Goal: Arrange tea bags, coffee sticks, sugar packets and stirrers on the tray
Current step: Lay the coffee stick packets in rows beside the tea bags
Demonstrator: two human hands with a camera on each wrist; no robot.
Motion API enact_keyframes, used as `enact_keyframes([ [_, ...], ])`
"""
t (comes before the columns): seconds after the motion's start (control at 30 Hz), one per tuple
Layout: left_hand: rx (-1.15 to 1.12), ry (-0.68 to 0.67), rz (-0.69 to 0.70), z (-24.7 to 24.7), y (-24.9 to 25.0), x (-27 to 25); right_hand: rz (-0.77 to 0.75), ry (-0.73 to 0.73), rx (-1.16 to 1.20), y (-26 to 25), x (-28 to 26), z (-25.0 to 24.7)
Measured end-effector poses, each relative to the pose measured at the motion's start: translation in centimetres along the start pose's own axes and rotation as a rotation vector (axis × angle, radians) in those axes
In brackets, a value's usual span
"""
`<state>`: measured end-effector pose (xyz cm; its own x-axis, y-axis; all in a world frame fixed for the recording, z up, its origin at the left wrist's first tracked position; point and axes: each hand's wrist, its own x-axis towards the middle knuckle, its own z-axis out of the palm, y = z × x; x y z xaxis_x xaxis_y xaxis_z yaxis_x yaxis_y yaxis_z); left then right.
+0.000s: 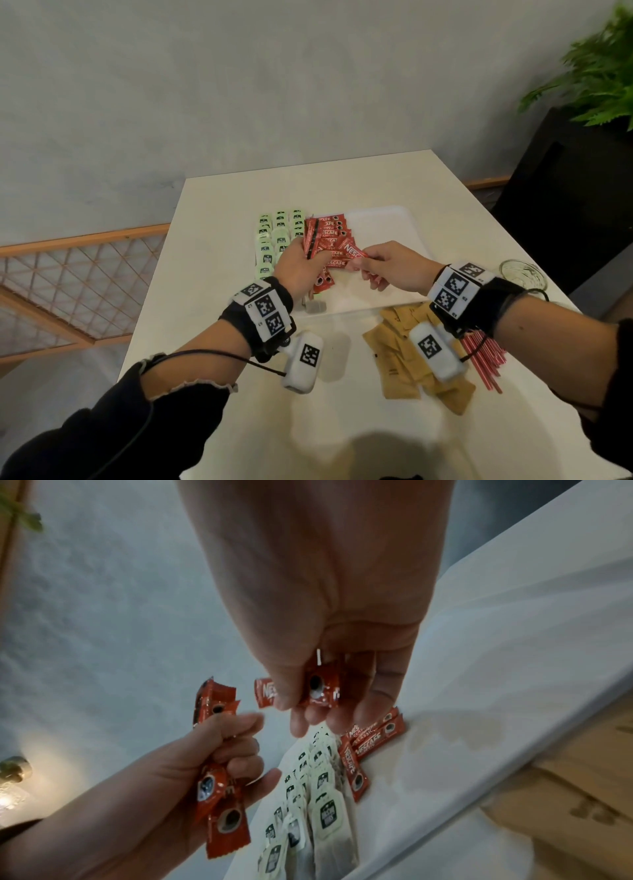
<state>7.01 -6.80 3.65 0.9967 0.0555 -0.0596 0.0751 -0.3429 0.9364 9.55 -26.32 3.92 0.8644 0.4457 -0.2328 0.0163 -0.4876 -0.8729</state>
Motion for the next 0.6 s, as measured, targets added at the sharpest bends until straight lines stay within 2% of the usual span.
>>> enact_keyframes([
  [0.13, 0.077, -0.085, 0.012, 0.0, 0.4, 0.6, -0.026, -0.080, -0.079, -0.7, 0.4, 0.0],
  [0.23, 0.096, -0.042, 0.008, -0.2, 0.5, 1.0, -0.039, 0.032, -0.039, -0.7, 0.9, -0.1],
  [0.3, 0.084, -0.006, -0.014, -0.4, 0.5, 1.4, -0.012, 0.109, 0.077, -0.4, 1.3, -0.3],
  [0.4, 0.062, 0.010, -0.053, -0.9, 0.1, 1.9, 0.055, 0.151, 0.216, 0.4, 1.6, -0.8],
  [0.6, 0.099, 0.044, -0.049, -1.8, -0.4, 3.1, 0.356, 0.086, 0.016, 2.9, 2.2, -1.2],
])
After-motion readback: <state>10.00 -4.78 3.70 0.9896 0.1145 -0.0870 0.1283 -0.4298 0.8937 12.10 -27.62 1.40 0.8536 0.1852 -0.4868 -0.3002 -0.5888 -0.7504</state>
